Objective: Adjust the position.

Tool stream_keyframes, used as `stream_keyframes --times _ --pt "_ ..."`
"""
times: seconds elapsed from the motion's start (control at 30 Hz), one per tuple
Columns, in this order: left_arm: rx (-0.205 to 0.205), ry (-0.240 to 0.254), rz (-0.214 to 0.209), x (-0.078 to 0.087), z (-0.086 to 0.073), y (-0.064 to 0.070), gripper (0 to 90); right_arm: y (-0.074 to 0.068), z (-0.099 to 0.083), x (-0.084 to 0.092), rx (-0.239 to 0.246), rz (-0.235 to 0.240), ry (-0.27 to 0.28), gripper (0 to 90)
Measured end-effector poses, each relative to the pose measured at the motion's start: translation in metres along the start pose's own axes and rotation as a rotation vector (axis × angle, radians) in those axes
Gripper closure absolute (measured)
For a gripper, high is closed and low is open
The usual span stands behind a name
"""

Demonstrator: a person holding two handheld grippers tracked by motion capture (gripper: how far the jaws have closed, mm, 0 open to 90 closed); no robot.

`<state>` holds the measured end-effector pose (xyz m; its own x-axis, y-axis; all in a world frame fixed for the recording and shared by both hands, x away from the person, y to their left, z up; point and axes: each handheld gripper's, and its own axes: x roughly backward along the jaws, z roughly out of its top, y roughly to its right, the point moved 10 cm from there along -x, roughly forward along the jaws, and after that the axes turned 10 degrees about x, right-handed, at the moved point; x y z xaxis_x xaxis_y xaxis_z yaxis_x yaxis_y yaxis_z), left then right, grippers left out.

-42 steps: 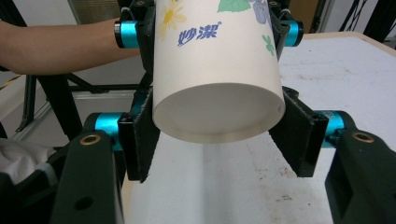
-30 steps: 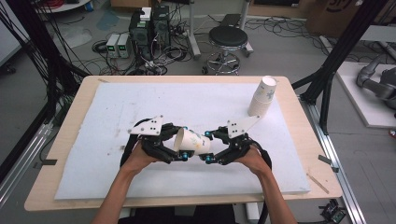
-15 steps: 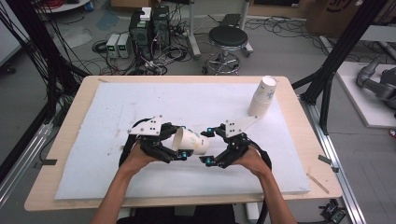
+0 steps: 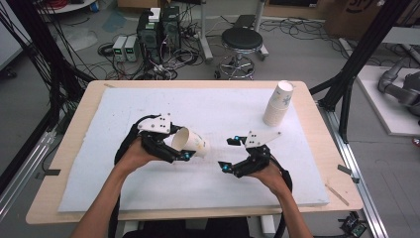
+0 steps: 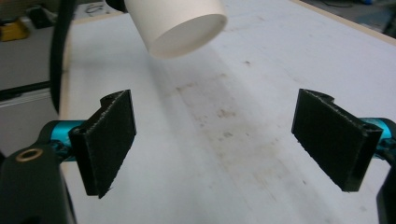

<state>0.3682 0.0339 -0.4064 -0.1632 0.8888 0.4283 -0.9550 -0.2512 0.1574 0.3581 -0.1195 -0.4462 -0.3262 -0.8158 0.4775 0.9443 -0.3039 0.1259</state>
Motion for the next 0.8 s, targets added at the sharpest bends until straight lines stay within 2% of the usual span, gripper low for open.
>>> stream_keyframes --times 0.07,0.23,0.33,0.37,0.5,0.57,0.63,0.73,0.8 --pt "0.004 -0.041 0.010 -0.001 -0.002 -0.006 32.8 0.001 -0.006 0.001 -0.019 -0.009 -0.012 13.9" --pt "-0.003 -0.143 0.039 -0.002 -0.007 -0.018 32.5 0.009 -0.020 0.005 -0.043 -0.078 -0.032 14.0" --pt "-0.002 -0.183 0.052 -0.003 -0.008 -0.023 32.2 0.013 -0.031 0.007 -0.081 -0.103 -0.051 14.1" --pt "0.007 -0.184 0.055 -0.004 -0.008 -0.024 32.2 0.015 -0.034 0.008 -0.087 -0.124 -0.058 14.1" --pt "-0.002 -0.236 0.071 -0.003 -0.008 -0.030 32.2 0.022 -0.046 0.012 -0.126 -0.180 -0.084 14.3" --pt "-0.013 -0.279 0.076 -0.002 -0.010 -0.035 32.2 0.024 -0.051 0.013 -0.143 -0.204 -0.100 14.3" --pt "-0.011 -0.298 0.081 -0.002 -0.010 -0.038 32.2 0.027 -0.056 0.014 -0.146 -0.232 -0.107 14.4" --pt "-0.023 -0.368 0.092 -0.002 -0.014 -0.044 32.2 0.028 -0.062 0.013 -0.160 -0.258 -0.125 14.3" --pt "-0.028 -0.393 0.097 -0.002 -0.014 -0.046 32.2 0.030 -0.066 0.014 -0.167 -0.279 -0.138 14.4"
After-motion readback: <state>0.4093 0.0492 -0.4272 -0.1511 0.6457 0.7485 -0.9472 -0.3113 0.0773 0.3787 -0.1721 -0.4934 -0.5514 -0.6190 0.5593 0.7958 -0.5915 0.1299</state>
